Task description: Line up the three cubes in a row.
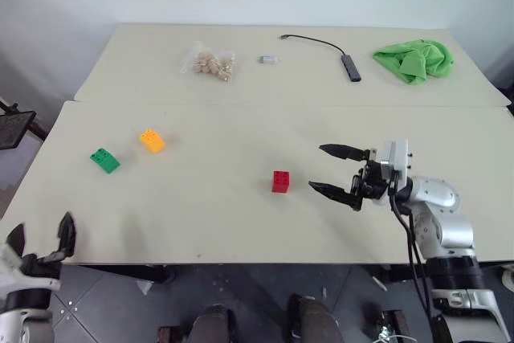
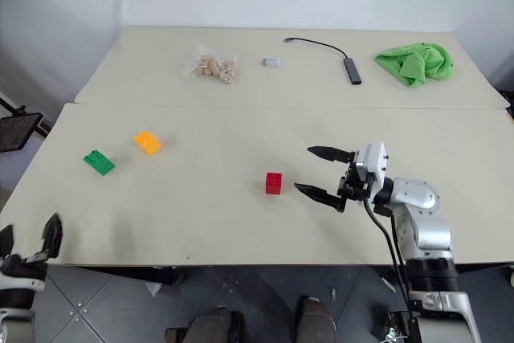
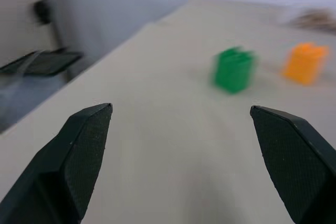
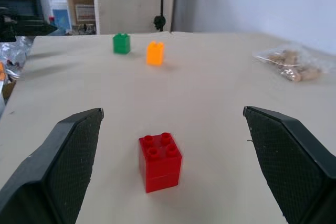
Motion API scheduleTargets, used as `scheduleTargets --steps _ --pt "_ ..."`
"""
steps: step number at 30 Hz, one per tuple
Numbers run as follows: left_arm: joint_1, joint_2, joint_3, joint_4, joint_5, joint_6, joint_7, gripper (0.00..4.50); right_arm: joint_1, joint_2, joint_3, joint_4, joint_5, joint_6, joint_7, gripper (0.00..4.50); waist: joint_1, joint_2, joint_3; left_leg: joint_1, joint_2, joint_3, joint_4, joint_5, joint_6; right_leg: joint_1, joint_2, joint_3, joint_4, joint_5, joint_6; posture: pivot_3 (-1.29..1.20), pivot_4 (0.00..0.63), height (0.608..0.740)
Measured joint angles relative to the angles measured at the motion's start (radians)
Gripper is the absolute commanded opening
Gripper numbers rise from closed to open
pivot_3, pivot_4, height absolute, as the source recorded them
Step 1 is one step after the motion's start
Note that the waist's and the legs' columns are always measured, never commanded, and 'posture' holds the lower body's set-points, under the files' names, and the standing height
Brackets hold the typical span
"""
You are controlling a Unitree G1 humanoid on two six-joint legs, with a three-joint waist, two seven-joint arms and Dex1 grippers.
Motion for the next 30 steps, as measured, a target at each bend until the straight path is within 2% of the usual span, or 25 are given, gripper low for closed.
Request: scheduleTargets --steps 2,5,10,12,20,26,29,30 --pt "-0.015 0.015 -0.009 0.028 -0.014 0.002 -0.023 4.5 0.008 0.016 -0.001 0.002 0.0 -0.025 0.001 4.47 0.001 0.0 0.0 0.0 0.0 0.0 0.001 0.0 0.0 0.0 0.0 0.0 0.0 0.0 0.0 0.0 0.15 0.74" --pt "-0.083 0.097 -0.069 0.085 -0.023 0.014 -0.11 4.5 0.01 0.033 0.011 0.001 -0.002 -0.059 0.003 4.47 0.002 0.0 0.0 0.0 0.0 0.0 0.002 0.0 0.0 0.0 0.0 0.0 0.002 0.0 -0.001 0.0 0.15 0.74" --pt "-0.351 0.4 -0.15 0.348 0.0 0.022 -0.307 4.5 0.01 0.049 0.045 0.002 -0.011 -0.065 0.003 4.47 -0.004 -0.001 -0.001 -0.001 0.001 0.0 0.003 0.0 -0.001 -0.002 0.001 -0.001 0.007 -0.001 -0.002 0.0 0.15 0.74" --pt "-0.42 0.454 -0.165 0.429 0.016 0.0 -0.353 4.5 0.008 0.049 0.047 0.006 -0.017 -0.075 -0.002 4.47 -0.009 0.0 -0.001 0.001 0.001 0.003 0.003 -0.002 -0.001 -0.003 0.0 -0.001 0.006 -0.001 -0.001 0.0 0.15 0.74" --pt "-0.688 0.573 -0.309 0.885 0.136 -0.101 -0.516 4.5 0.022 0.046 0.044 0.006 -0.027 -0.084 -0.021 4.47 -0.03 -0.001 0.0 0.004 0.002 0.005 -0.003 -0.001 -0.002 -0.003 0.001 -0.004 0.007 0.0 -0.001 0.0 0.15 0.74" --pt "-0.755 0.594 -0.363 1.042 0.179 -0.165 -0.612 4.5 0.077 0.044 0.046 -0.048 -0.034 -0.081 -0.048 4.47 -0.03 -0.001 0.0 0.004 0.002 0.005 -0.003 -0.001 -0.002 -0.003 0.001 -0.004 0.007 0.0 -0.001 0.0 0.15 0.74" --pt "-0.752 0.598 -0.37 1.051 0.182 -0.165 -0.656 3.9 0.102 0.044 0.047 -0.071 -0.034 -0.079 -0.059 4.5 -0.03 -0.001 0.0 0.004 0.002 0.005 -0.003 -0.001 -0.002 -0.003 0.001 -0.004 0.007 0.0 -0.001 0.0 0.15 0.74" --pt "-0.751 0.598 -0.37 1.051 0.182 -0.167 -0.662 3.57 0.104 0.044 0.048 -0.079 -0.034 -0.078 -0.064 4.5 -0.03 -0.001 0.0 0.004 0.002 0.005 -0.003 -0.001 -0.002 -0.003 0.001 -0.004 0.007 0.0 -0.001 0.0 0.15 0.74"
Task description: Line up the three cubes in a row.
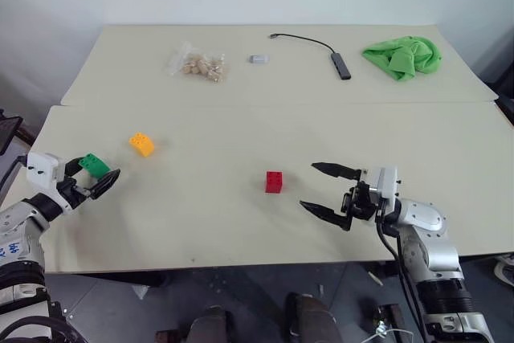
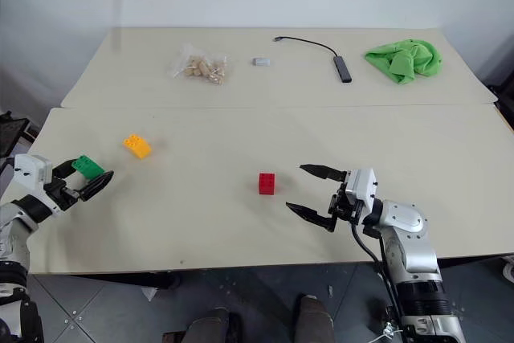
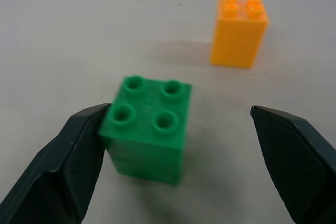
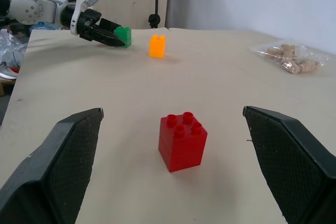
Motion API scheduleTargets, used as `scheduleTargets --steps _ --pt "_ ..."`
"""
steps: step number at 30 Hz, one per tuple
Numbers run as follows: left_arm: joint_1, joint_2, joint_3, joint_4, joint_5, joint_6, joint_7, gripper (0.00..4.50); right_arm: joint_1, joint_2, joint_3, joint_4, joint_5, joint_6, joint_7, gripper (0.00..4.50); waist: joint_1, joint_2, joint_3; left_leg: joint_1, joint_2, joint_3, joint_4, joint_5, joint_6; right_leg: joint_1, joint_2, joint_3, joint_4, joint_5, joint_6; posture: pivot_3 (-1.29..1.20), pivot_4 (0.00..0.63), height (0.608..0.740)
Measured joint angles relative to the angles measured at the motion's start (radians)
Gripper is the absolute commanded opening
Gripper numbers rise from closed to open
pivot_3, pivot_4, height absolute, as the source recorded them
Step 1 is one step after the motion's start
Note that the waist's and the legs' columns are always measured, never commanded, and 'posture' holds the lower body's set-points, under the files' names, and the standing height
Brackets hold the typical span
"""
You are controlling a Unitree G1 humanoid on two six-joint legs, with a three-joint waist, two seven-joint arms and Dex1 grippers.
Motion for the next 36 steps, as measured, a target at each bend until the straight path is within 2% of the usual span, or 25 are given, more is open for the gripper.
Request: scheduleTargets --steps 6,7,9,15,17,20,23,26,31,36 --pt "0.04 0.001 0.004 -0.027 -0.005 0.009 -0.017 1.65 0.027 0.004 0.014 -0.016 0.0 -0.001 -0.008 4.5 0.0 0.0 0.0 0.0 0.0 0.0 0.0 0.0 0.0 0.0 0.0 0.0 0.0 0.0 0.0 0.0 0.15 0.74" --pt "0.055 0.001 0.004 -0.046 -0.013 0.017 -0.024 1.47 0.028 0.004 0.015 -0.016 0.0 -0.001 -0.008 4.5 0.0 0.0 0.0 0.0 0.0 0.0 0.0 0.0 0.0 0.0 0.0 0.0 0.001 0.0 0.0 0.0 0.15 0.74" --pt "0.09 0.001 0.005 -0.104 -0.032 0.056 -0.043 1.48 0.027 0.005 0.015 -0.017 0.0 -0.002 -0.01 4.5 0.0 0.0 0.0 0.001 0.0 0.0 0.0 0.0 0.0 0.0 0.0 0.0 0.001 0.0 0.0 0.0 0.15 0.74" --pt "0.223 0.0 -0.028 -0.498 -0.14 0.251 -0.166 1.48 0.023 -0.009 -0.001 -0.014 0.003 0.001 -0.029 4.5 0.008 0.0 0.0 0.0 0.001 -0.001 0.001 0.0 0.0 0.001 0.0 0.001 0.001 0.0 0.0 0.0 0.15 0.74" --pt "0.214 0.001 -0.089 -0.625 -0.14 0.275 -0.21 1.48 0.024 -0.034 -0.034 -0.012 0.009 0.005 -0.037 4.5 0.019 0.0 0.0 0.001 0.0 -0.001 0.002 0.0 0.0 0.001 -0.001 0.001 0.001 0.0 0.0 0.0 0.15 0.74" --pt "0.113 -0.006 -0.235 -0.702 -0.109 0.3 -0.27 1.48 0.039 -0.077 -0.07 -0.008 0.014 0.006 -0.037 4.5 0.033 0.0 0.0 0.001 0.0 -0.001 0.002 0.0 0.0 0.002 -0.001 0.001 0.001 0.0 0.0 0.0 0.15 0.74" --pt "-0.106 -0.125 -0.408 -0.623 -0.015 0.268 -0.322 1.48 0.102 -0.125 -0.088 -0.031 0.023 0.021 -0.023 4.5 0.054 0.0 0.0 0.0 -0.002 0.0 0.004 0.001 0.001 0.003 -0.001 0.001 0.0 0.0 0.0 0.0 0.15 0.74" --pt "-0.24 -0.232 -0.533 -0.442 0.084 0.17 -0.345 1.48 0.132 -0.147 -0.096 -0.074 0.031 0.042 -0.022 4.5 0.042 0.0 0.0 0.0 -0.002 0.002 0.004 0.0 0.001 0.002 -0.001 0.002 -0.001 0.0 0.0 0.0 0.15 0.74" --pt "-0.343 -0.282 -0.584 -0.177 0.168 0.013 -0.39 1.48 0.178 -0.167 -0.122 -0.132 0.041 0.074 -0.05 4.5 0.019 -0.001 0.0 0.0 -0.001 0.002 0.001 0.001 0.001 0.001 0.0 0.001 -0.001 0.0 0.0 0.0 0.15 0.74" --pt "-0.411 -0.281 -0.58 -0.051 0.202 -0.08 -0.426 1.48 0.231 -0.167 -0.121 -0.202 0.046 0.091 -0.077 4.5 0.029 -0.001 0.001 0.0 -0.002 0.002 0.002 0.0 0.002 0.002 -0.001 0.002 -0.003 0.0 0.001 0.0 0.15 0.74"
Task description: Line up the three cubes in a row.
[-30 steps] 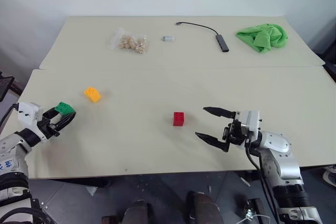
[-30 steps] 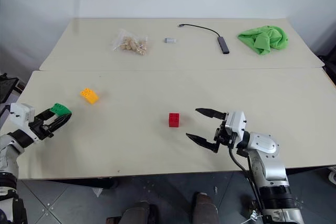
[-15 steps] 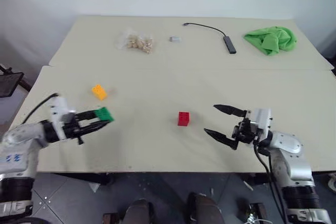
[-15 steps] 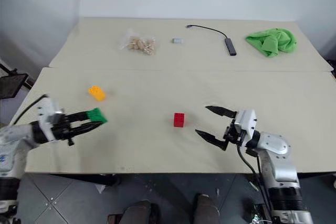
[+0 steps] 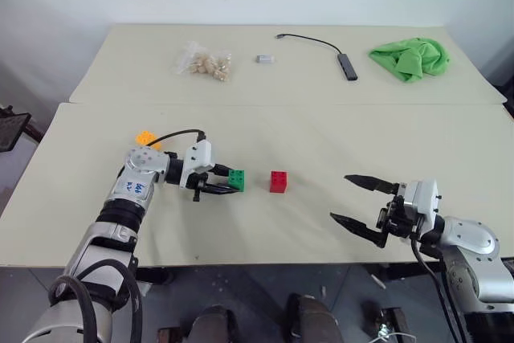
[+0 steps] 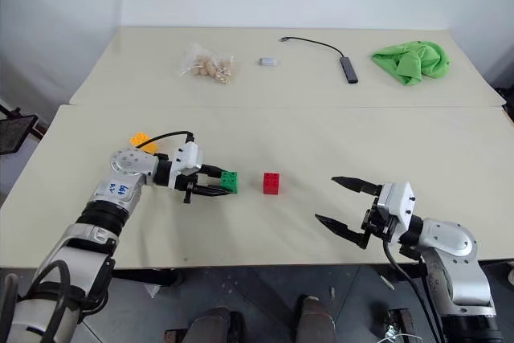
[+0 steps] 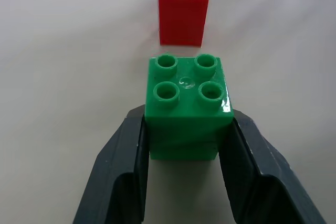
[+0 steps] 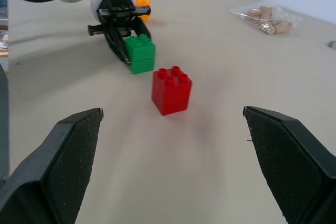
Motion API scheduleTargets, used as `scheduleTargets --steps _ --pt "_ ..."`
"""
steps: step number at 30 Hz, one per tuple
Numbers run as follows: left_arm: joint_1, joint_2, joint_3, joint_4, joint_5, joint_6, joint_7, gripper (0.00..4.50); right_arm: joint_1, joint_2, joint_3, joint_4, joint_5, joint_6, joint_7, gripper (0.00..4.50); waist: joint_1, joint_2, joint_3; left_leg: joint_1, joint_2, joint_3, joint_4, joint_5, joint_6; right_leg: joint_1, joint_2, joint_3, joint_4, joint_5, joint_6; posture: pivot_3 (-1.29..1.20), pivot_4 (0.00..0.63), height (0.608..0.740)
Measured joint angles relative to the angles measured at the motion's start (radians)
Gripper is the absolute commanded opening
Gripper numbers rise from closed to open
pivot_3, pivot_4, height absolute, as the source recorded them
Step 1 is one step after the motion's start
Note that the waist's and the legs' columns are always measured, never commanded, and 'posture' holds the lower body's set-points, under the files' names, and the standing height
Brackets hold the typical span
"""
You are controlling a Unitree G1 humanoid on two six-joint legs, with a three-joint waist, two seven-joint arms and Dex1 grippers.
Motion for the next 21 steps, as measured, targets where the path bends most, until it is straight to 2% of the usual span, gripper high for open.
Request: scheduleTargets --steps 4,6,11,14,18,21 --pt "-0.013 -0.003 0.005 0.039 0.008 -0.032 -0.004 1.48 0.005 0.001 0.002 -0.02 0.0 0.01 -0.021 4.5 0.0 0.0 0.0 0.0 0.0 -0.001 0.001 0.0 0.0 0.0 0.0 0.0 0.0 0.0 0.0 0.0 0.15 0.74" --pt "-0.015 -0.003 0.008 0.046 0.007 -0.035 -0.009 2.19 0.004 0.001 0.009 -0.021 0.001 0.018 -0.022 4.5 0.0 0.0 0.0 0.0 0.0 -0.001 0.001 0.0 0.0 0.0 0.0 0.0 0.0 0.0 0.0 0.0 0.15 0.74" --pt "-0.009 0.002 0.051 0.019 -0.014 0.002 -0.01 3.57 -0.029 0.001 0.024 -0.021 0.014 0.042 -0.008 4.5 -0.001 0.0 0.0 0.0 0.0 -0.001 0.001 0.0 0.0 0.0 0.0 0.0 0.001 0.0 0.0 0.0 0.15 0.74" --pt "0.07 0.064 0.12 -0.153 -0.076 0.06 -0.006 4.48 -0.079 0.001 0.039 -0.018 0.024 0.061 0.002 4.5 -0.009 0.0 0.0 0.0 0.001 -0.002 0.0 0.0 0.0 -0.001 0.0 0.0 0.002 0.0 0.0 0.0 0.15 0.74" --pt "0.299 0.182 0.227 -0.461 -0.169 0.215 0.02 4.48 -0.113 0.002 0.066 -0.016 0.036 0.093 0.023 4.5 -0.022 0.0 0.0 0.0 0.001 -0.003 -0.001 0.0 0.0 0.0 0.0 -0.001 0.002 0.0 0.0 0.0 0.15 0.74" --pt "0.567 0.228 0.4 -0.675 -0.248 0.332 0.119 4.48 -0.156 0.029 0.098 -0.017 0.057 0.112 0.04 4.5 -0.034 0.0 0.001 0.002 0.004 -0.008 -0.001 -0.001 -0.001 -0.001 0.001 0.001 0.002 0.0 0.0 0.0 0.15 0.74"
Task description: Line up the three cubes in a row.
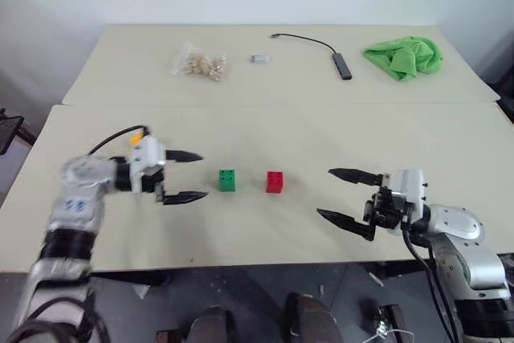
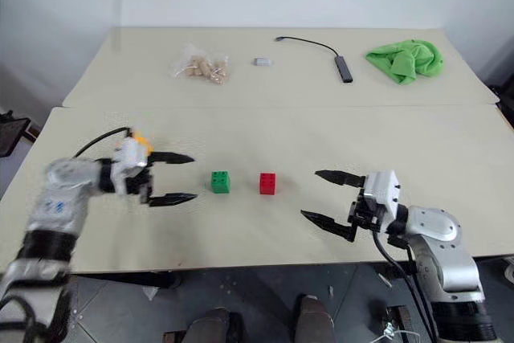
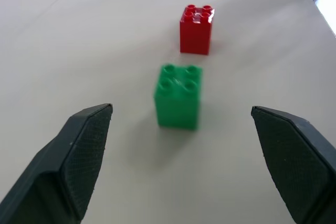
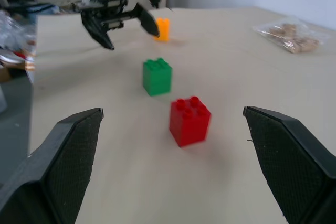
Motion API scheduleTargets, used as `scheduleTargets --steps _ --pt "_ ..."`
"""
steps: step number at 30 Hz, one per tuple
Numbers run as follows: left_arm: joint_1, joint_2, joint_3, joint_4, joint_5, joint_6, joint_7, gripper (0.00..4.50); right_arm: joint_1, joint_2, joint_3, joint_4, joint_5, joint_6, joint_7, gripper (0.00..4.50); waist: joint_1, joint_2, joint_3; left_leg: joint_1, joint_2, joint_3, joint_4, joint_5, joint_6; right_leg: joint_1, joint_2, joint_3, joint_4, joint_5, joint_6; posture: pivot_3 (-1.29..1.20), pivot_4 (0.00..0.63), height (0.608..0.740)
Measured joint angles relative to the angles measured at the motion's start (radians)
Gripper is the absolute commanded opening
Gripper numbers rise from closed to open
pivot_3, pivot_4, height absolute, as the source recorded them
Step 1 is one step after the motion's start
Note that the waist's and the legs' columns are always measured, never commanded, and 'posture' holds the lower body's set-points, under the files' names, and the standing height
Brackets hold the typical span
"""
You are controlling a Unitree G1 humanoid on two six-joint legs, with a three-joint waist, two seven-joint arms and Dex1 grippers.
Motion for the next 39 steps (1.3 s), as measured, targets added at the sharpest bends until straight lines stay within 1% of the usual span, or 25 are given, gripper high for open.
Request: scheduleTargets --steps 1,2,4,6,8,10,12,13,14,16,20,21,24,26,29,32,34,36,38,39 --pt "0.089 -0.008 0.081 -0.047 -0.024 0.028 0.064 4.48 -0.025 0.018 0.009 0.005 0.006 0.0 0.003 4.5 0.0 0.0 0.0 0.0 0.0 -0.001 0.0 0.0 0.0 0.0 0.0 0.0 0.0 0.0 0.0 0.0 0.15 0.74" --pt "0.142 -0.028 0.149 -0.069 -0.04 0.045 0.125 4.48 -0.047 0.029 0.016 0.012 0.008 -0.001 0.005 4.5 0.005 0.0 0.0 0.001 0.0 -0.002 0.001 0.0 0.0 0.001 0.0 0.0 0.001 0.0 0.0 0.0 0.15 0.74" --pt "0.235 -0.088 0.28 -0.104 -0.066 0.049 0.249 4.48 -0.096 0.057 0.032 0.032 0.007 -0.009 0.009 4.5 0.011 0.0 0.0 0.001 0.0 -0.003 0.002 0.0 0.0 0.002 -0.001 0.0 0.0 0.0 0.0 0.0 0.15 0.74" --pt "0.311 -0.148 0.375 -0.109 -0.078 0.048 0.359 4.48 -0.121 0.08 0.036 0.051 0.006 -0.021 0.01 4.5 0.023 0.0 0.0 0.001 -0.001 -0.003 0.002 0.0 0.0 0.003 -0.001 0.0 0.0 0.0 0.0 0.0 0.15 0.74" --pt "0.382 -0.204 0.44 -0.118 -0.086 0.038 0.441 4.48 -0.135 0.087 0.04 0.072 0.005 -0.03 0.014 4.5 0.035 0.0 0.0 0.001 -0.002 -0.003 0.002 -0.001 0.001 0.003 -0.002 0.0 0.0 0.0 0.0 0.0 0.15 0.74" --pt "0.452 -0.248 0.483 -0.122 -0.088 0.023 0.482 4.48 -0.146 0.096 0.042 0.08 0.004 -0.037 0.017 4.5 0.033 -0.001 0.0 0.001 -0.002 -0.003 0.002 -0.001 0.001 0.002 -0.002 0.0 0.0 0.0 0.0 0.0 0.15 0.74" --pt "0.502 -0.274 0.498 -0.122 -0.091 0.021 0.507 4.48 -0.156 0.102 0.041 0.095 -0.001 -0.054 0.018 4.5 0.036 -0.001 0.0 0.001 -0.002 0.0 0.002 -0.001 0.001 0.003 -0.001 -0.001 0.0 0.0 0.0 0.0 0.15 0.74" --pt "0.5 -0.274 0.497 -0.122 -0.091 0.021 0.511 4.48 -0.16 0.103 0.041 0.098 -0.004 -0.056 0.018 4.5 0.04 -0.001 0.0 0.0 -0.002 0.001 0.002 -0.001 0.001 0.003 -0.001 -0.001 0.0 0.0 -0.001 0.0 0.15 0.74" --pt "0.48 -0.27 0.494 -0.122 -0.093 0.022 0.518 4.48 -0.165 0.105 0.041 0.1 -0.007 -0.059 0.018 4.5 0.045 -0.001 0.0 0.0 -0.001 0.003 0.004 -0.001 0.0 0.003 -0.001 -0.002 0.001 -0.001 -0.001 0.0 0.15 0.74" --pt "0.393 -0.244 0.465 -0.111 -0.092 0.022 0.531 4.48 -0.169 0.107 0.042 0.104 -0.01 -0.071 0.021 4.5 0.057 -0.001 0.0 -0.001 -0.001 0.002 0.006 -0.001 0.0 0.003 -0.001 -0.002 0.003 -0.001 -0.002 0.0 0.15 0.74" --pt "0.149 -0.17 0.354 0.03 -0.061 0.017 0.527 4.48 -0.171 0.109 0.049 0.111 -0.018 -0.077 0.025 4.5 0.057 -0.001 -0.001 -0.001 -0.001 0.004 0.008 -0.001 0.0 0.003 -0.001 -0.002 0.004 0.0 -0.003 0.0 0.15 0.74" --pt "0.059 -0.152 0.305 0.11 -0.041 0.013 0.511 4.48 -0.17 0.109 0.05 0.115 -0.02 -0.077 0.024 4.5 0.056 -0.001 -0.001 -0.001 -0.001 0.004 0.007 -0.001 0.0 0.002 -0.001 -0.002 0.005 0.0 -0.003 0.0 0.15 0.74" --pt "-0.091 -0.121 0.212 0.266 0.009 -0.02 0.476 4.48 -0.169 0.109 0.054 0.115 -0.031 -0.077 0.02 4.5 0.043 -0.001 -0.001 -0.001 -0.001 0.006 0.006 -0.002 -0.001 0.001 0.0 -0.003 0.004 0.0 -0.002 0.0 0.15 0.74" --pt "-0.231 -0.11 0.143 0.446 0.071 -0.079 0.463 4.48 -0.164 0.107 0.053 0.115 -0.038 -0.077 0.015 4.5 0.034 -0.002 -0.001 -0.002 -0.001 0.006 0.006 -0.002 -0.001 0.0 0.0 -0.005 0.004 0.0 -0.002 0.0 0.15 0.74" --pt "-0.373 -0.103 0.086 0.633 0.131 -0.156 0.463 4.48 -0.151 0.104 0.052 0.098 -0.041 -0.077 -0.001 4.5 0.022 -0.002 -0.001 -0.002 -0.001 0.007 0.005 -0.002 -0.001 0.0 0.0 -0.006 0.003 0.0 -0.002 0.0 0.15 0.74" --pt "-0.464 -0.09 0.046 0.781 0.177 -0.213 0.46 4.48 -0.122 0.103 0.052 0.062 -0.049 -0.075 -0.027 4.5 0.009 -0.002 -0.001 -0.002 -0.001 0.006 0.003 -0.002 -0.001 0.0 0.0 -0.007 0.002 0.0 -0.002 0.0 0.15 0.74" --pt "-0.493 -0.088 0.021 0.85 0.201 -0.237 0.447 4.1 -0.099 0.103 0.053 0.041 -0.053 -0.074 -0.044 4.5 0.004 -0.002 -0.001 -0.001 -0.001 0.007 0.002 -0.002 -0.001 0.0 0.0 -0.007 0.002 0.0 -0.001 0.0 0.15 0.74" --pt "-0.504 -0.086 0.005 0.897 0.216 -0.247 0.429 3.61 -0.086 0.102 0.053 0.023 -0.055 -0.074 -0.059 4.5 0.003 -0.002 -0.001 -0.001 -0.001 0.007 0.002 -0.002 -0.001 0.0 0.0 -0.007 0.002 0.0 -0.001 0.0 0.15 0.74" --pt "-0.504 -0.08 0.002 0.93 0.221 -0.256 0.409 2.93 -0.084 0.099 0.053 0.011 -0.059 -0.074 -0.072 4.5 0.004 -0.002 -0.001 -0.001 -0.001 0.007 0.002 -0.002 -0.001 0.0 0.0 -0.007 0.002 0.0 -0.001 0.0 0.15 0.74" --pt "-0.504 -0.072 0.002 0.939 0.222 -0.258 0.402 2.7 -0.083 0.097 0.052 0.008 -0.06 -0.074 -0.076 4.5 0.005 -0.002 -0.001 -0.001 -0.001 0.007 0.002 -0.002 -0.001 0.0 0.0 -0.007 0.002 0.0 -0.001 0.0 0.15 0.74"
